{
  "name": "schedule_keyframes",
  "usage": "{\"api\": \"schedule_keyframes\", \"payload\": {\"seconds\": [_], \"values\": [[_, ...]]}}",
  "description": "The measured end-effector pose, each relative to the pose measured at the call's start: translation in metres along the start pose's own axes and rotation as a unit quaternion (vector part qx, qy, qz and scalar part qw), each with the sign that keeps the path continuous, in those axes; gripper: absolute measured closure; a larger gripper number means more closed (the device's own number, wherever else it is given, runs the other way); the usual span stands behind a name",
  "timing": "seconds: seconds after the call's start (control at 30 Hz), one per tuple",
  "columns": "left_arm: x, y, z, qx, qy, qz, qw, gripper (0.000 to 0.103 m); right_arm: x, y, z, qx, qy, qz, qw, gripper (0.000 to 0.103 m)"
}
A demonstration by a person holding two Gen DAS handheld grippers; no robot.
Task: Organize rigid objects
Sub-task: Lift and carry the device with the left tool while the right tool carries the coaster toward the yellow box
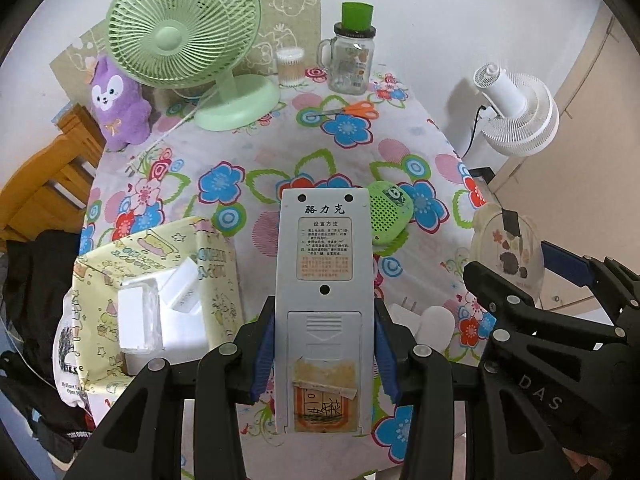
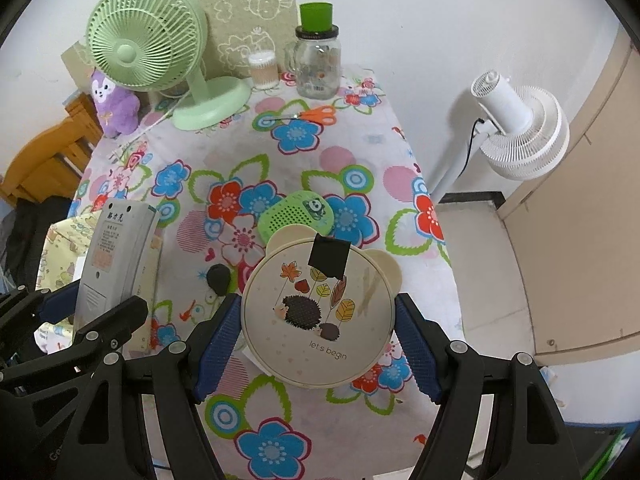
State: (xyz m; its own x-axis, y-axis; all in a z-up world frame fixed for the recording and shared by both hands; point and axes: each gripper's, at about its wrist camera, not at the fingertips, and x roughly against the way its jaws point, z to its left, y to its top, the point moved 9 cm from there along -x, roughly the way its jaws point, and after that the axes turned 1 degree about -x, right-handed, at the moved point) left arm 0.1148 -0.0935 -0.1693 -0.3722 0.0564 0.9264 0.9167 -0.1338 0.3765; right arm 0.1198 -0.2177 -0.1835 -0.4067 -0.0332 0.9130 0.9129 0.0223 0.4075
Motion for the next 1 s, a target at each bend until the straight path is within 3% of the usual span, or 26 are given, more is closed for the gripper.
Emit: {"api": "schedule_keyframes", "payload": {"seconds": [1.0], "values": [[0.014, -0.012, 0.078, 0.028, 0.006, -0.011, 0.9995, 0.058, 0.001, 0.006, 0.084, 0.037, 0.003, -0.002, 0.999, 0.026]]}}
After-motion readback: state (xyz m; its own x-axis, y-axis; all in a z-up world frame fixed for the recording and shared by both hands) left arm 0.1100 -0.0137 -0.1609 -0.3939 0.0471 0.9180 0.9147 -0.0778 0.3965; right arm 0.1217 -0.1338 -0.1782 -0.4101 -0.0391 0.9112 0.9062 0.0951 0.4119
